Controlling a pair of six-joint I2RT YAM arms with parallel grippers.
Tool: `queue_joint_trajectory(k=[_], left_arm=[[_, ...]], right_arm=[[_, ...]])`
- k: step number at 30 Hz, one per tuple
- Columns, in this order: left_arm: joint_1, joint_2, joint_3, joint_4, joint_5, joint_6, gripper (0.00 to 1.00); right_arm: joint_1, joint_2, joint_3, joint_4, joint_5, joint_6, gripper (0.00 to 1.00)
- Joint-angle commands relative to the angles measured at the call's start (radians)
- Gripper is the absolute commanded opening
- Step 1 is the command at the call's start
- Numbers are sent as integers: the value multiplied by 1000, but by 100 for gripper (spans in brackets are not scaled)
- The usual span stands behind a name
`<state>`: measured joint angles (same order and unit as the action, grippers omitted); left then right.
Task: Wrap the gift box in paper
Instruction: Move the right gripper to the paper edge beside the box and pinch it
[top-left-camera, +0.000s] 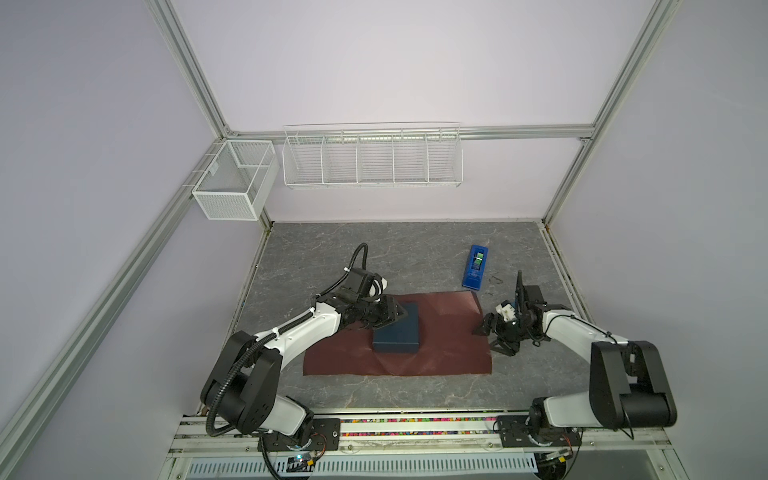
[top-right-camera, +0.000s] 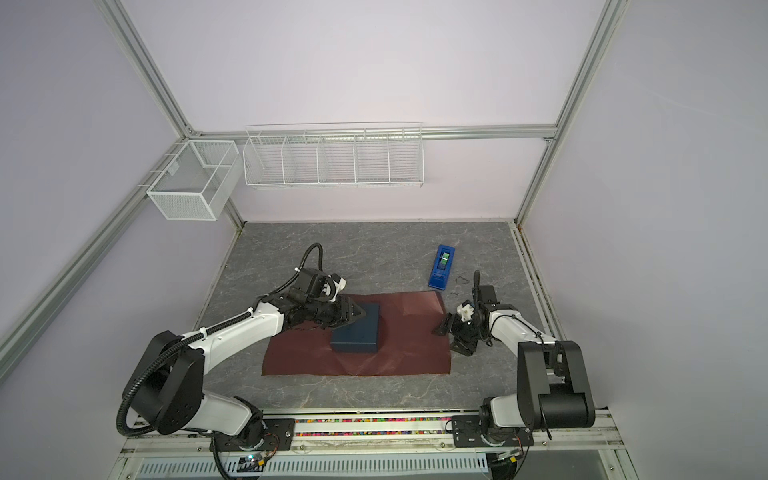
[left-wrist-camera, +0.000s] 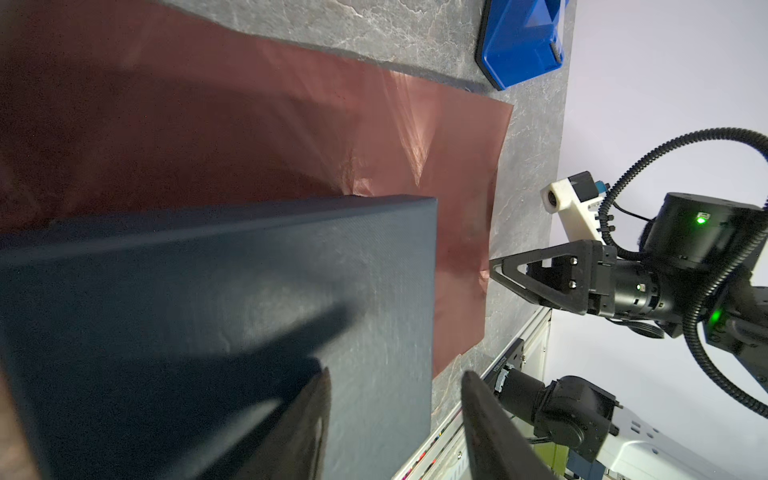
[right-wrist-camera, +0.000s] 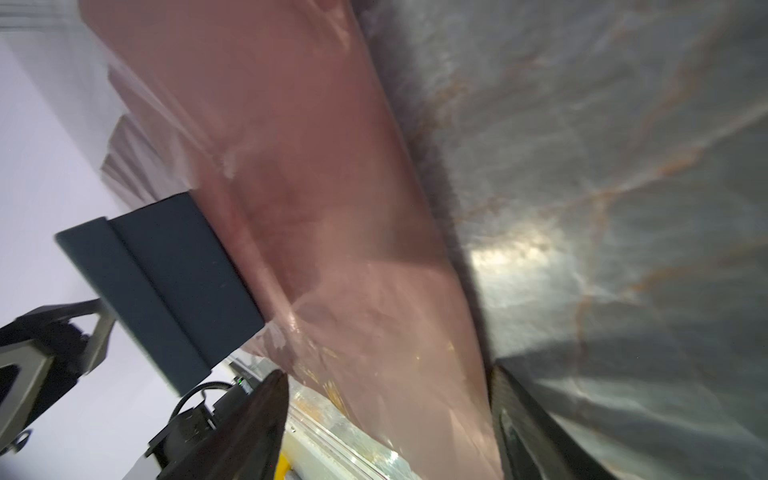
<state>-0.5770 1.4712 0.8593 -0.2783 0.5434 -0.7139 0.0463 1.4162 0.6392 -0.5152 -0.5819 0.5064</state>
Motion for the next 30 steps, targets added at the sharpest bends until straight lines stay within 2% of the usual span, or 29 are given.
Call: queue_joint_trajectory(k=[1,12,15,17,21,26,30], left_arm=[[-3,3,-23,-64,-62,-5,52],[-3,11,-19,-66,-79,-12,52],[-3,12,-16,-71,-82,-9,51],[-3,12,-16,-71,-82,-9,51],[-3,8,-14,-77,-86,-7,51],[-3,-4,-16,-80,-98,-14,51],[-1,-21,-11,-77,-104,-27,52]], right_arm=[[-1,-12,-36,60,-96,-12,76],[-1,-172,-62,28,-141,18,71],[0,-189,-62,2,-102,10,67],[-1,-178,-62,-29,-56,8,63],[0,-171,-83,-21,-56,31,51],[3,-243,-73,-98,41,41,38],[14,-310,-66,-119,51,56,22]])
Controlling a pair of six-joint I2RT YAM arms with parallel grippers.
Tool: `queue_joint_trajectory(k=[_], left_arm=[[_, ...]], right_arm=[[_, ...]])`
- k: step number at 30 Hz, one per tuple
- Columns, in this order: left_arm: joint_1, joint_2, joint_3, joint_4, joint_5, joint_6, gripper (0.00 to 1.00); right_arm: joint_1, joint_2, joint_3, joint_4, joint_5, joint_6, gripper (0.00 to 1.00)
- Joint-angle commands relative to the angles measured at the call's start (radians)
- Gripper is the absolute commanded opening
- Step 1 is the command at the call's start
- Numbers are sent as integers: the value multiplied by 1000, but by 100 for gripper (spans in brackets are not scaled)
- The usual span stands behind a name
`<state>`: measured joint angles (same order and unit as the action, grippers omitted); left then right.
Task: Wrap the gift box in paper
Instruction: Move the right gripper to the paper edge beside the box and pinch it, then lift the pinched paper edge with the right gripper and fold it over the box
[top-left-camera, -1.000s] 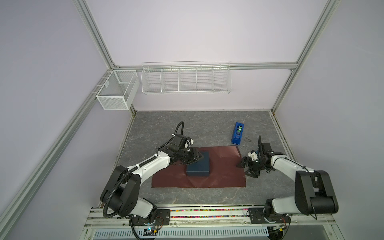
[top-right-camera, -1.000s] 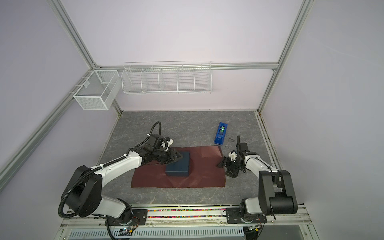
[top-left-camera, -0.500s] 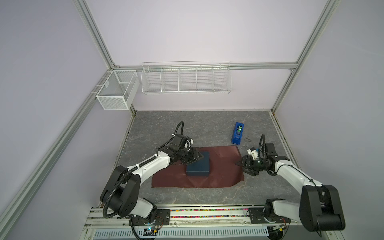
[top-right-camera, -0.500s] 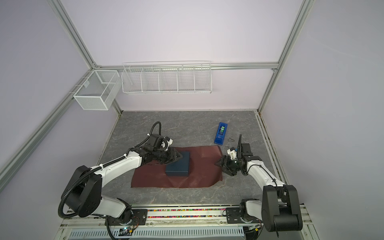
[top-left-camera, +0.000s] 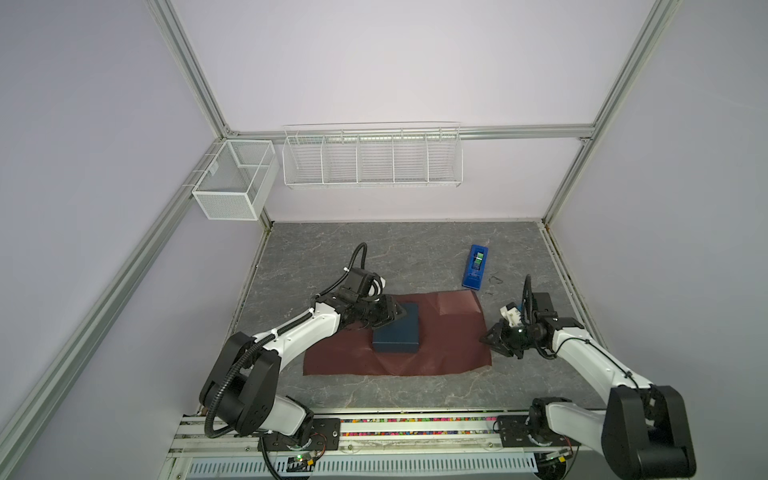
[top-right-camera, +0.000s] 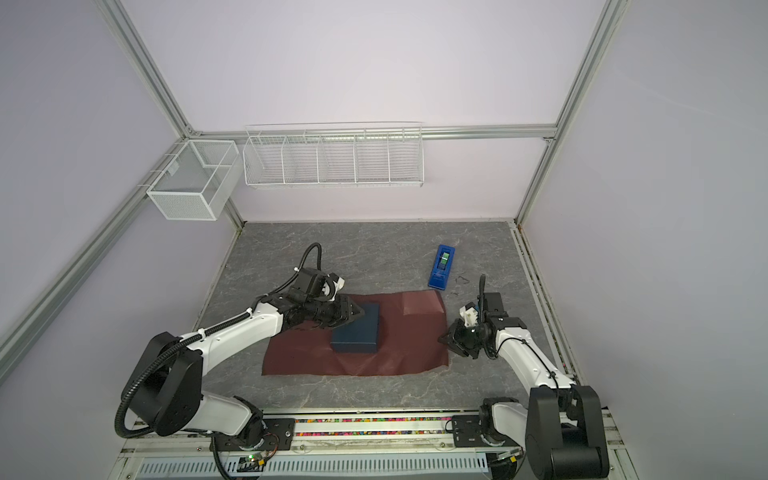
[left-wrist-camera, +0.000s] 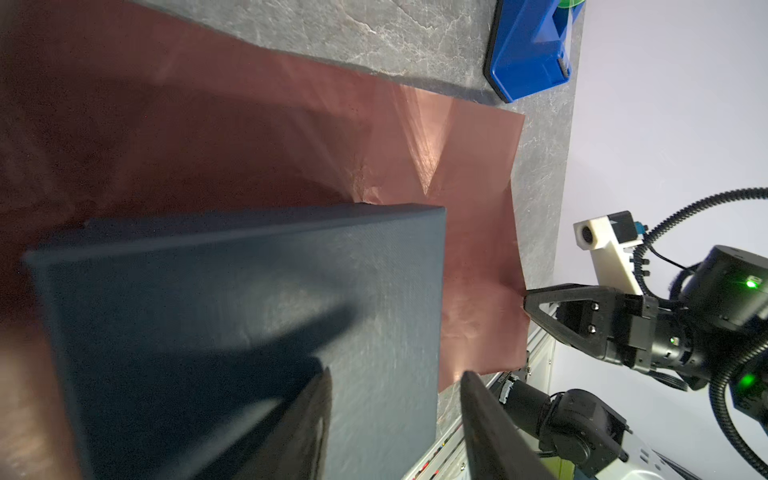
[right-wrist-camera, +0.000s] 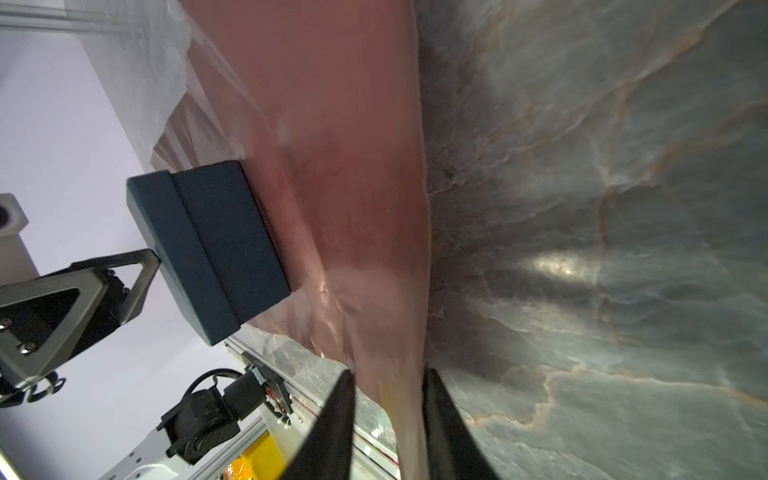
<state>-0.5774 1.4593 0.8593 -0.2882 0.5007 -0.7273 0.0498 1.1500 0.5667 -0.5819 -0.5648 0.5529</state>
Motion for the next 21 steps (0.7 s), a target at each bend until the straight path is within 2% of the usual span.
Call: queue_joint_trajectory(k=[1,5,12,21], left_arm=[[-2,-13,-4,-73,-64,-12,54],[15,-41,35,-126,-89,18,63],[81,-85,38,-160,-99,43,68],[139,-113,-27,-144,-67,54,70]], right_arm=[[16,-55,11,-56,35,15,18],[53,-89,31,-66,36,32,7],[149,-99,77,-68,67,77,7],[332,-90,165,-22,92,165,7]])
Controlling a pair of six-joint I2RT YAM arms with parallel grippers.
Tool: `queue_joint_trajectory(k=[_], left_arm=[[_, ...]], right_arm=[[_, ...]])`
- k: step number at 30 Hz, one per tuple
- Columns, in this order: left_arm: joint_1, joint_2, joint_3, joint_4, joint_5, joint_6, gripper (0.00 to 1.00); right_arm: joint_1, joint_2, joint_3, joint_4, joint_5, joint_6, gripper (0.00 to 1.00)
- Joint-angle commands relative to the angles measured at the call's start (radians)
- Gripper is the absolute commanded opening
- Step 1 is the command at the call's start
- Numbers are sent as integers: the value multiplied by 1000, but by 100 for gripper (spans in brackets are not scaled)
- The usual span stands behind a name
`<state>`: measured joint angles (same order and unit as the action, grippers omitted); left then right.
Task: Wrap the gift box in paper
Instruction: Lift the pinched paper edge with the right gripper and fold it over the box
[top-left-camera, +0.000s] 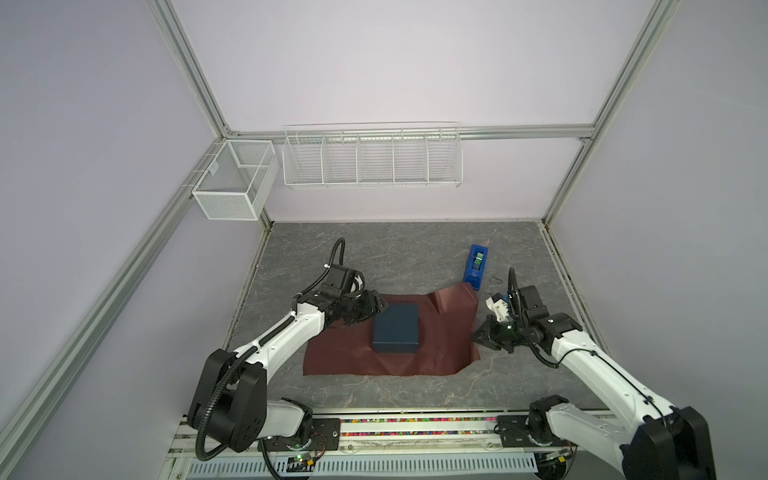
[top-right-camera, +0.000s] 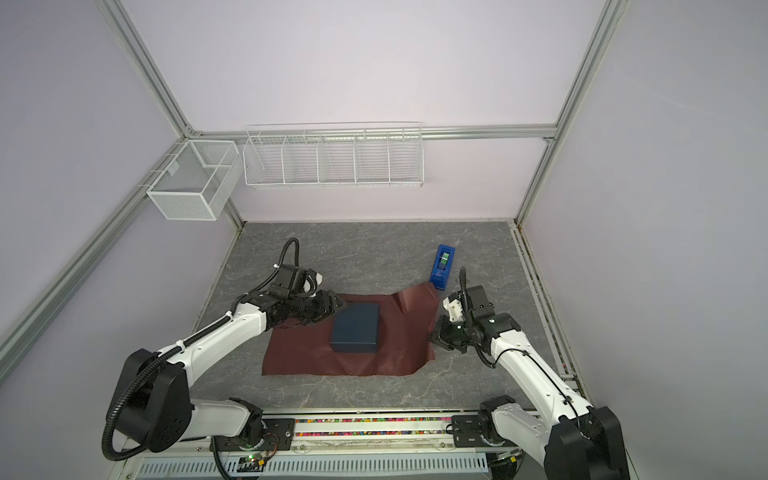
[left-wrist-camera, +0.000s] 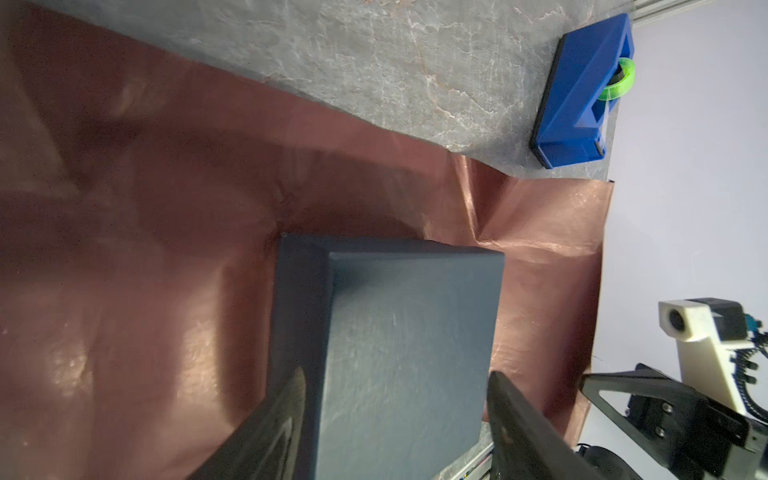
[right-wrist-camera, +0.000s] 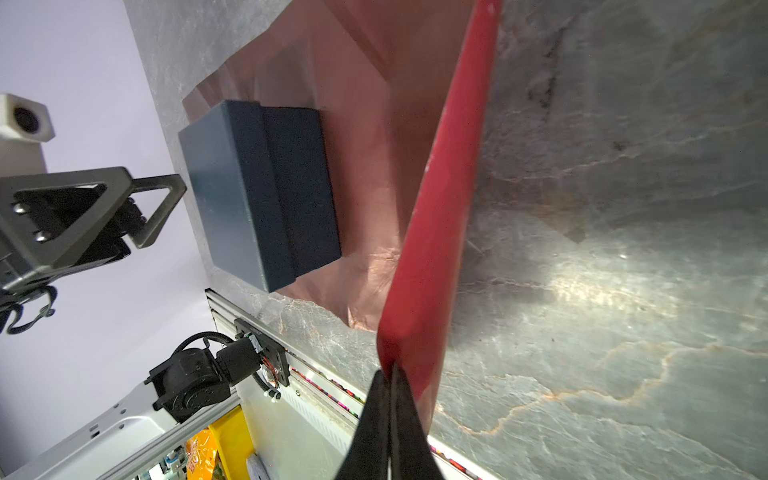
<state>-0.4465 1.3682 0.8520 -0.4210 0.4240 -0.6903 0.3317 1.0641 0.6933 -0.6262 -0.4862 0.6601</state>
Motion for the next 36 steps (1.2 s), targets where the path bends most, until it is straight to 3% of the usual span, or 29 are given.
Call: queue_joint_trajectory(k=[1,9,17,21,29,36], left_arm=[[10,-26,-19,-11,12,17,70],[13,-56,1,44,77,-5,69],[-11,-74,46,63,153,-42,69],[-48,-51,52,99,160,-69,68],[-78,21,70,198,174,-96,49],[-81,62,64,197,187,-91,40]], right_arm=[[79,4,53,35,17,74,7],[320,133,172,166,63,186,7],[466,322,295,282,78,240,7],[500,399,333,323,63,250,6],[532,470,351,361,43,268,7],[535,481,366,370,33,269,7]])
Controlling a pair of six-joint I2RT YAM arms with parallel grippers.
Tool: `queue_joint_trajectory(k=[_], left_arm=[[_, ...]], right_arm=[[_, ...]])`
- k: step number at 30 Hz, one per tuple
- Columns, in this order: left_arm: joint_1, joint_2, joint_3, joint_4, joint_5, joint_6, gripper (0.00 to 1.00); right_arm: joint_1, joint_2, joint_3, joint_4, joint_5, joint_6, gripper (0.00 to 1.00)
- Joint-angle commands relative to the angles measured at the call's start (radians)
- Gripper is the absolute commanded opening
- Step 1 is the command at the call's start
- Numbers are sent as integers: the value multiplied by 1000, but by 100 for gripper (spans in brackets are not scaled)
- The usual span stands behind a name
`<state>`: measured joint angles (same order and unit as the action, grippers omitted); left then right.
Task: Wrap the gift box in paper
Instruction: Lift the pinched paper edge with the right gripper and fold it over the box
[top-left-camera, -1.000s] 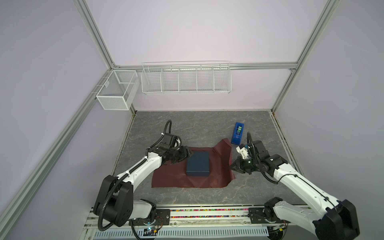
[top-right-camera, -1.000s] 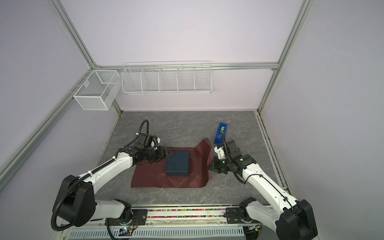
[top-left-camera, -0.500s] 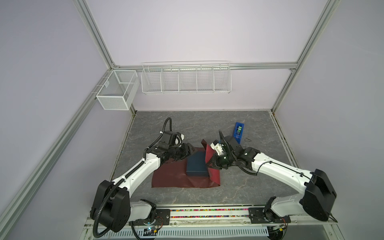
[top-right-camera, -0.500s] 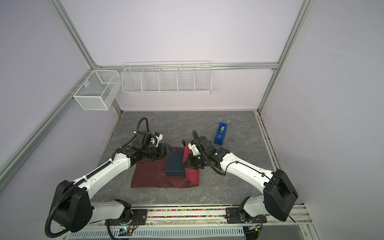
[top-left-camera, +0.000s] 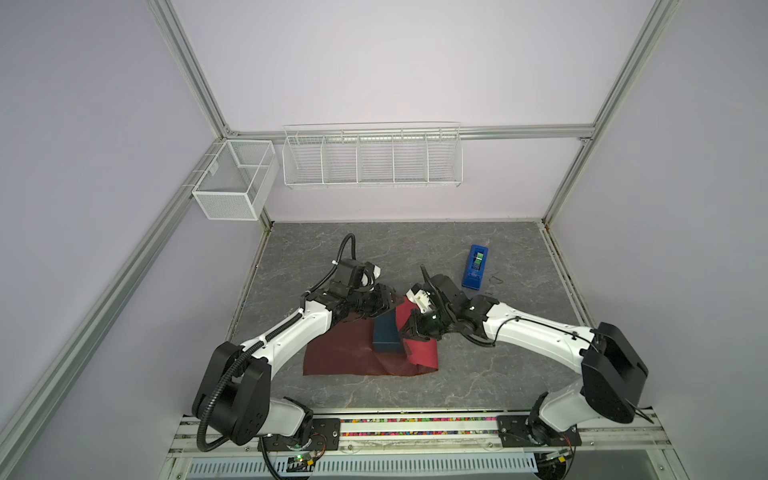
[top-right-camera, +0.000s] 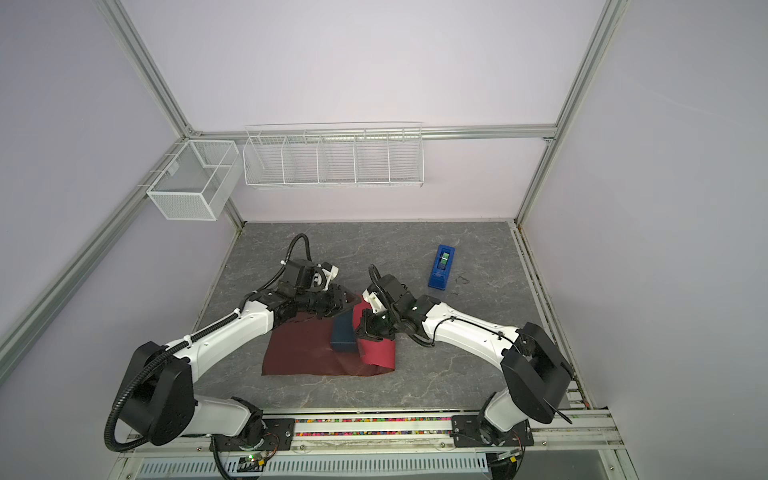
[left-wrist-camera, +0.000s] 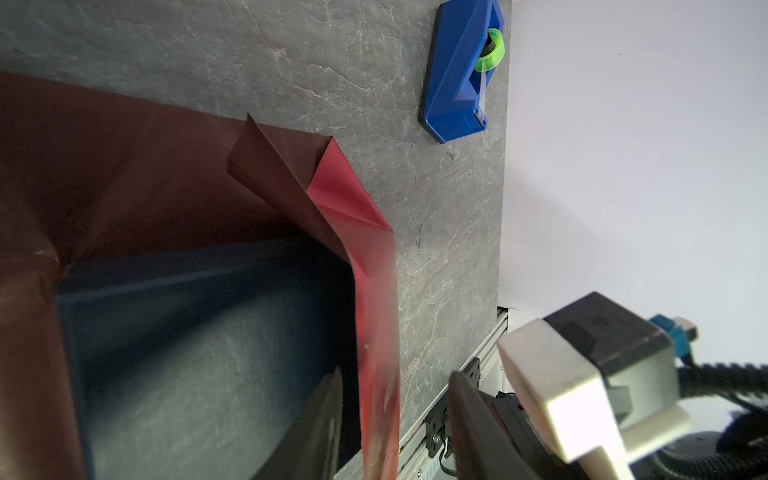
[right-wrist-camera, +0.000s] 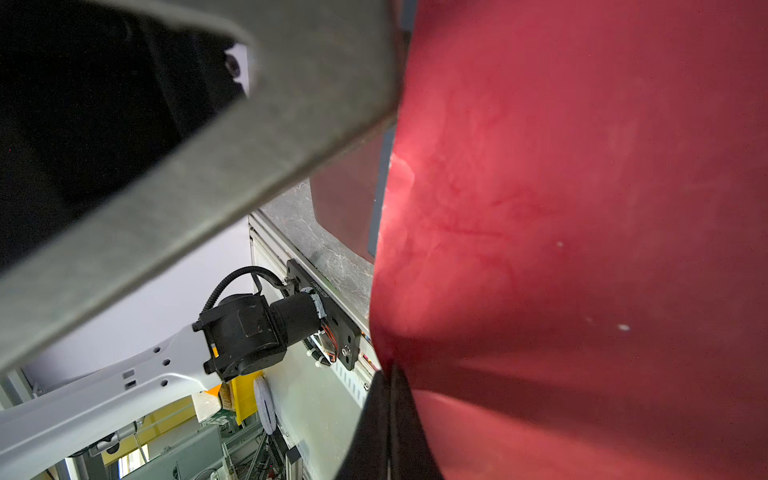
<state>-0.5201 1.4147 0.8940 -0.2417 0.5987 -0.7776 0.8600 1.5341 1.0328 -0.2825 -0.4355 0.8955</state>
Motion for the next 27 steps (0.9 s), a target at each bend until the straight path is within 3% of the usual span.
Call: queue_joint_trajectory(k=[1,9,20,25,27], left_arm=[[-8,19,21,16,11,-4,39],[-8,14,16,25,6,-6,30],[-5,12,35,-51,-17,47,1],[27,-11,60,-135,-34,114,0],[52,-20,60,-155,-27,132,0]], right_arm=[[7,13,29,26,-20,33,7],[13,14,33,34,-23,34,7],[15,3,36,34,-16,33,6],[3,-18,59,-37,20,1,28],[-9,-29,57,-56,27,-4,33]])
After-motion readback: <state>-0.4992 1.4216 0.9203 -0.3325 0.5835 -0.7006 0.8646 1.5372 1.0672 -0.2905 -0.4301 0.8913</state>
